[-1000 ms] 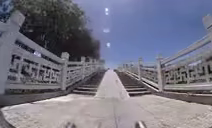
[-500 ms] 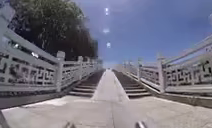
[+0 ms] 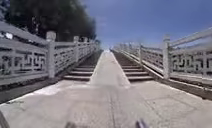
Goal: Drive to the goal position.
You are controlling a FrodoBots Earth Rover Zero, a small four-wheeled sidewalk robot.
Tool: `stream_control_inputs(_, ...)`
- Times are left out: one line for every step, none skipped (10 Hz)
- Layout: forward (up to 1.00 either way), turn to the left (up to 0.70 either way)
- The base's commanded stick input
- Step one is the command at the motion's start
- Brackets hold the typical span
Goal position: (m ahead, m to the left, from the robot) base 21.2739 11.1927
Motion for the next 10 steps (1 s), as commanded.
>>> stream_control_inputs(0.45,0.00)
stream_control_inputs(0.45,0.00)
stream_control_inputs(0.45,0.00)
stream_control_inputs(0.45,0.00)
stream_control_inputs(0.45,0.00)
stream_control_inputs(0.45,0.00)
stream_control_inputs(0.45,0.00)
stream_control_inputs(0.45,0.00)
stream_control_inputs(0.45,0.00)
stream_control_inputs(0.45,0.00)
